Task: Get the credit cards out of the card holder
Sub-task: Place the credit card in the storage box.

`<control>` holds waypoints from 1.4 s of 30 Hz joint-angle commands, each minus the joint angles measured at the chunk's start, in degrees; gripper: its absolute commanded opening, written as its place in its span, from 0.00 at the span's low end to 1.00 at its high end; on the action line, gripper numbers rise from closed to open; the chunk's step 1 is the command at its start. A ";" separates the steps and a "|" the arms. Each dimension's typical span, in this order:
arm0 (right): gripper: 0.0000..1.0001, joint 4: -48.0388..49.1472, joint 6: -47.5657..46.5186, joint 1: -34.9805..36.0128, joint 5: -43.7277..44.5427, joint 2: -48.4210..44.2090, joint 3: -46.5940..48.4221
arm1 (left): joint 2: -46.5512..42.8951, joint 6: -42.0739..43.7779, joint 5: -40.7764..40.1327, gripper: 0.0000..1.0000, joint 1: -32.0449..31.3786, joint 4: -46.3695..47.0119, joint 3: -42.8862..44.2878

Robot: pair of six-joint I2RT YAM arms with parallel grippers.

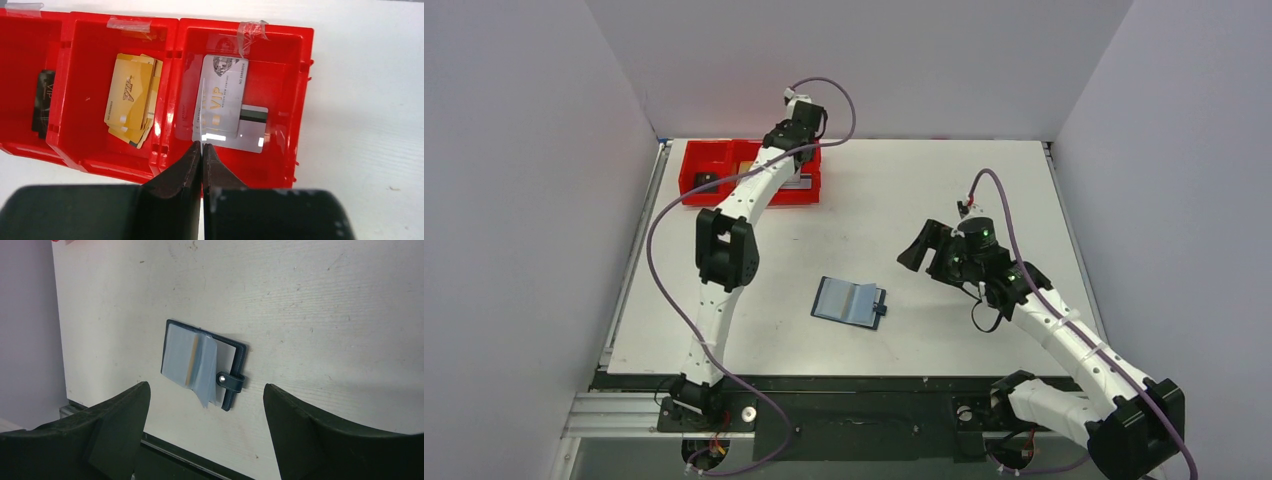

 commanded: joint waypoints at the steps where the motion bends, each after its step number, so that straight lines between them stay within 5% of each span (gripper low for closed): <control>1: 0.79 -4.05 -1.88 0.74 2.30 -1.58 3.70 | 4.37 4.25 -4.58 0.00 0.20 -0.65 6.22; 19: 0.79 -4.54 -1.27 1.59 3.17 -1.65 3.34 | 15.82 15.42 -12.80 0.00 -0.81 5.39 12.52; 27: 0.79 -4.46 -1.26 2.29 3.16 -1.18 3.58 | 14.09 15.13 -11.71 0.30 -0.64 4.54 12.83; 42: 0.79 -4.35 -0.85 5.24 5.13 0.04 4.06 | 5.36 12.55 -2.09 0.43 -0.46 4.59 13.64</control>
